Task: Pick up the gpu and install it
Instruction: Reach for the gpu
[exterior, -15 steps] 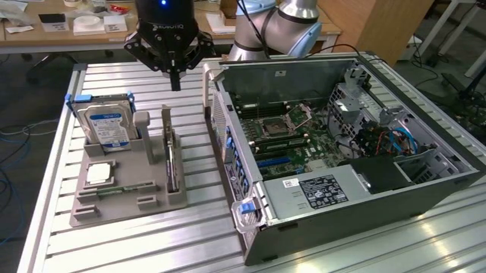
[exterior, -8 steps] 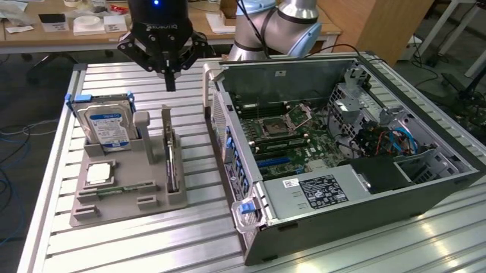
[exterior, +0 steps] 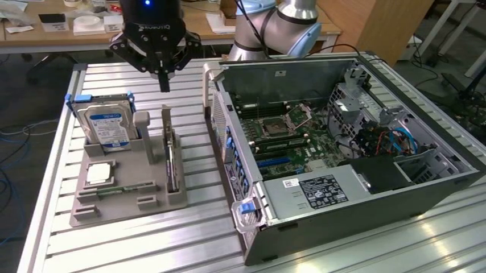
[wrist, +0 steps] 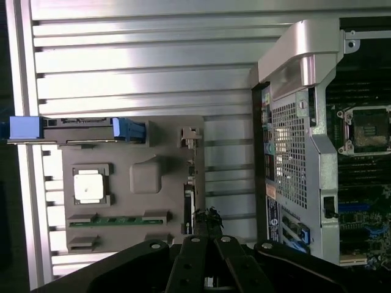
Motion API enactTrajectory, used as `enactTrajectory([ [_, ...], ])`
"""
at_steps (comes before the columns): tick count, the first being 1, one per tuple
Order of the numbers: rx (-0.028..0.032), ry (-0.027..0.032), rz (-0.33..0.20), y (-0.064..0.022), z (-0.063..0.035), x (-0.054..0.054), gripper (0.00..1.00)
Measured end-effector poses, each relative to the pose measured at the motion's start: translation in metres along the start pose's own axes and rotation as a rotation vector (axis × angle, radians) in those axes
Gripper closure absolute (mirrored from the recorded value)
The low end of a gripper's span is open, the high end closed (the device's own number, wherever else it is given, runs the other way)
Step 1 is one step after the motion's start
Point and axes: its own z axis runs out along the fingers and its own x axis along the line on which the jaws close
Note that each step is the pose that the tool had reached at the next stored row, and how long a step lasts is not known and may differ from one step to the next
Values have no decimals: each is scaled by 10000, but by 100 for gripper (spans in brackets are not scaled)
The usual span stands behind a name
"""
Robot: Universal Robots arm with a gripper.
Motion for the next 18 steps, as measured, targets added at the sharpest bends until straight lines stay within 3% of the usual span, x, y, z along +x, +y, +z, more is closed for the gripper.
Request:
enactTrajectory([
  [18, 0, 0, -1, -16, -2, 206, 89],
])
